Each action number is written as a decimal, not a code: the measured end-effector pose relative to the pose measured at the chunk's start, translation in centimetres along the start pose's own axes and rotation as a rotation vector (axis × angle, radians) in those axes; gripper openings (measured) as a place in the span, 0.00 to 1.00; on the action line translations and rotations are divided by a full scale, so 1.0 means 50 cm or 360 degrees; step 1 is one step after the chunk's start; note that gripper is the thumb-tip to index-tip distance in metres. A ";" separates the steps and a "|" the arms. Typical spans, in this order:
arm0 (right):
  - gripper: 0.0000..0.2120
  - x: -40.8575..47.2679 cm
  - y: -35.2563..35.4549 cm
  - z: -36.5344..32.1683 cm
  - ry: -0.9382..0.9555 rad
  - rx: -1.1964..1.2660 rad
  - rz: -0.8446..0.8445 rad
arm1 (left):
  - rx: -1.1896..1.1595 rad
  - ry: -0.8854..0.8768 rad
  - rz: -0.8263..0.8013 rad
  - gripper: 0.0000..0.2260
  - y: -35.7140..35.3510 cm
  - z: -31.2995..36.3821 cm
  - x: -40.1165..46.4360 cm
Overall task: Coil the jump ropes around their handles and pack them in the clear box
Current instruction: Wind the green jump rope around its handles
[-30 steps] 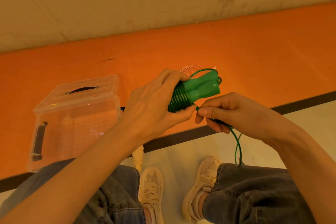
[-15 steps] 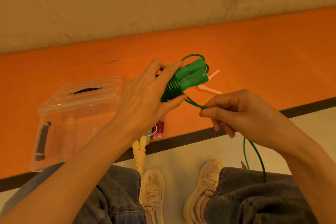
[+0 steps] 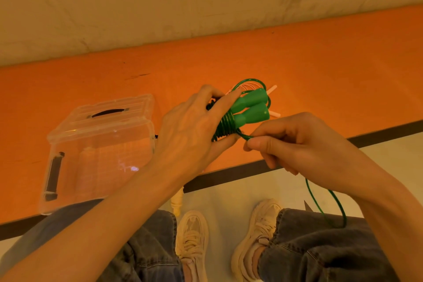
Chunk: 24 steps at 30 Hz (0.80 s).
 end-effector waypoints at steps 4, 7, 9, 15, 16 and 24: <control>0.20 0.000 0.004 -0.004 0.0063 0.0043 0.0000 | -0.0010 -0.0009 0.0030 0.30 0.006 0.002 0.004; 0.22 0.000 0.008 -0.002 0.0074 0.0076 -0.0017 | 0.0002 -0.0011 0.0038 0.29 0.008 0.003 0.005; 0.17 -0.003 0.017 -0.001 0.0026 0.0173 -0.0028 | 0.0007 -0.0017 0.0046 0.27 0.009 0.003 0.006; 0.15 -0.022 0.082 0.036 -0.0172 0.0275 -0.0115 | 0.0003 -0.0053 0.0055 0.26 0.005 -0.007 0.007; 0.13 -0.026 0.085 0.036 -0.0166 0.0301 -0.0182 | 0.0015 -0.0054 0.0048 0.26 0.004 -0.009 0.006; 0.05 0.006 0.094 0.005 0.0292 0.0020 0.0600 | 0.0022 -0.0098 -0.0044 0.28 -0.001 -0.005 0.007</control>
Point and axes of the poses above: each hand's wrist, its own x-axis towards the middle knuckle, its own y-axis out of the back of the hand, z = x × y, the point moved 4 cm from there along x, towards the middle knuckle, and after that the axes turned 9 degrees about -y, right-handed, at the moved point
